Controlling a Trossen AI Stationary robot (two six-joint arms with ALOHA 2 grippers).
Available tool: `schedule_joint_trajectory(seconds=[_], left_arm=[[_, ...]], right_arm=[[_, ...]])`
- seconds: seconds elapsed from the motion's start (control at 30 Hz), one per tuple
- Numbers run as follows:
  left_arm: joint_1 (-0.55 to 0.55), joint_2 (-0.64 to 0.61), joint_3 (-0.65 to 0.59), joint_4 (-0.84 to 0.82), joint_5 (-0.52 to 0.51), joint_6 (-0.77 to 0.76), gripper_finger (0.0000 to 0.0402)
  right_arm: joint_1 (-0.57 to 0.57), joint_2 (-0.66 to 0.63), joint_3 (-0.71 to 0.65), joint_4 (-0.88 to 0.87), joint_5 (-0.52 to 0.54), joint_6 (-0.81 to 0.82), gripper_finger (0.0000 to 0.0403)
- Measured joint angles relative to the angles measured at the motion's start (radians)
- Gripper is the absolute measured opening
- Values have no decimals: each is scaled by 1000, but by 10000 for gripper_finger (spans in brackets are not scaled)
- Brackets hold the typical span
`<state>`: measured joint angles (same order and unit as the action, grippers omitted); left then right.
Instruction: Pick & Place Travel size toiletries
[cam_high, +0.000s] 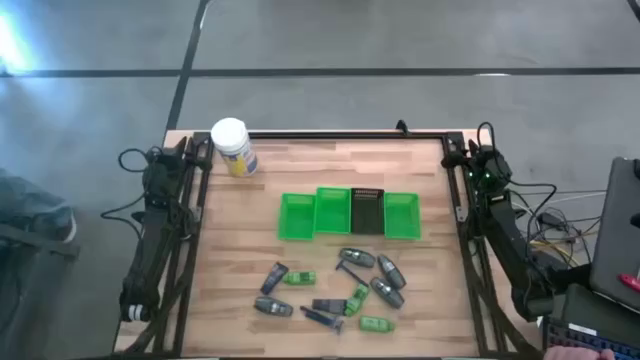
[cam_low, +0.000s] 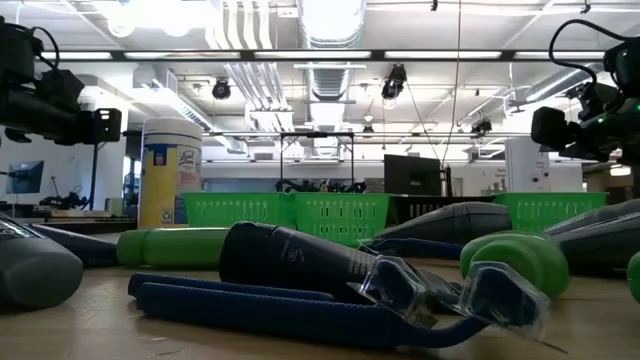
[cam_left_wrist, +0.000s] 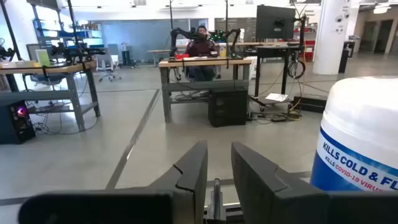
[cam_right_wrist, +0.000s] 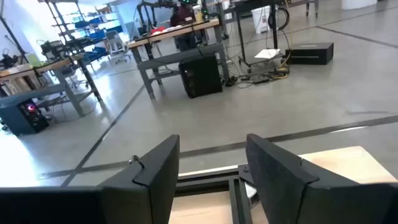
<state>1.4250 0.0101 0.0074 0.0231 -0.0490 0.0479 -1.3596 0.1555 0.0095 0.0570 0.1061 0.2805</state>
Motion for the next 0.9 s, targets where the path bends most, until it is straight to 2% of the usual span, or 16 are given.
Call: schedule_joint_trajectory(seconds=[0.43,0.9], left_arm=[[0,0,0,0,0,0,78],[0,0,0,0,0,0,78]], right_arm=[[0,0,0,0,0,0,200],[0,0,0,0,0,0,163]])
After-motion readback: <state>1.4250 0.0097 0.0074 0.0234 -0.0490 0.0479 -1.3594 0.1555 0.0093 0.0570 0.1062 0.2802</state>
